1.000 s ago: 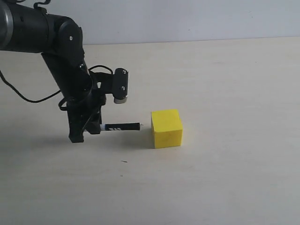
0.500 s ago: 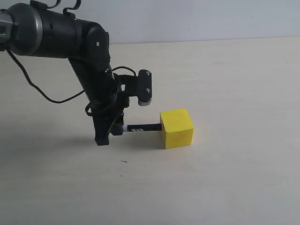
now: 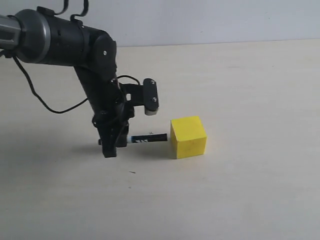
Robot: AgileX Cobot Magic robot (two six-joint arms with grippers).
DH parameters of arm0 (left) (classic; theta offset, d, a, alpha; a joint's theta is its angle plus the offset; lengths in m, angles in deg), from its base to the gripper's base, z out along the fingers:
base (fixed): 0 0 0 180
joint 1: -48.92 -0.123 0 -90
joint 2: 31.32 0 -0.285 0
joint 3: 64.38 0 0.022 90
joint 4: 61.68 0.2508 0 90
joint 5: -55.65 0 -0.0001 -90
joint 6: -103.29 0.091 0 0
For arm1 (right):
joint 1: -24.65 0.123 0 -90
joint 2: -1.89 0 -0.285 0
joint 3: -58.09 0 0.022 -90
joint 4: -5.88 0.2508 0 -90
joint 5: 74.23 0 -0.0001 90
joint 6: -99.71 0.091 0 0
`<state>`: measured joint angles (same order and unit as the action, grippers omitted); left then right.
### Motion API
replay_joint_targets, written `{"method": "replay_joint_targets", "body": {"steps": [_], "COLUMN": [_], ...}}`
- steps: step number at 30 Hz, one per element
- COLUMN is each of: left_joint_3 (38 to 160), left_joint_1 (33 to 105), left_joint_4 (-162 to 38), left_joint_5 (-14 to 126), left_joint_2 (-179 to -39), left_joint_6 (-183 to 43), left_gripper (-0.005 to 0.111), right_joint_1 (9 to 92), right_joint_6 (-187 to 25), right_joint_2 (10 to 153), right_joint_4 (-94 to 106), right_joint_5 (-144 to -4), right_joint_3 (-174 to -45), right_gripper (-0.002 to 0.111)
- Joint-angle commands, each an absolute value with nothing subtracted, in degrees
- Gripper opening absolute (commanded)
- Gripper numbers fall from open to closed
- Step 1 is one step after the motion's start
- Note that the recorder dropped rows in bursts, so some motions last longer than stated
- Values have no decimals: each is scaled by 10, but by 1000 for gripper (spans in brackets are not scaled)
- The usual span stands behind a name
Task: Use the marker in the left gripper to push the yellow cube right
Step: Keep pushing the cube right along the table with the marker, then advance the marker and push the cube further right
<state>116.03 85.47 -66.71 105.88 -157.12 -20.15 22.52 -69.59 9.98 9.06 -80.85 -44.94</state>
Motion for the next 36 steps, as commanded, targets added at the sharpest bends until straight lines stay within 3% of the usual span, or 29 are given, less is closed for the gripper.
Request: {"method": "replay_joint_targets", "body": {"steps": [1, 16, 28, 36], "left_joint_3": [1177, 1198, 1292, 1305], "left_joint_1": [897, 856, 945, 900], "left_joint_4": [-682, -603, -626, -626], "left_joint_5": [997, 1064, 1081, 1164], "left_joint_2": [-1584, -1591, -1622, -1626], "left_joint_6": [-210, -254, -223, -235], "left_gripper": [0, 0, 0, 0], "right_joint_1": [222, 222, 222, 222], "right_joint_6": [-697, -697, -697, -697], "right_joint_2": [97, 97, 97, 97], "right_joint_4": [87, 87, 87, 87], "right_joint_5": [-805, -805, -805, -805], "right_joint_3": [-447, -447, -447, -447], "right_gripper": [0, 0, 0, 0]}}
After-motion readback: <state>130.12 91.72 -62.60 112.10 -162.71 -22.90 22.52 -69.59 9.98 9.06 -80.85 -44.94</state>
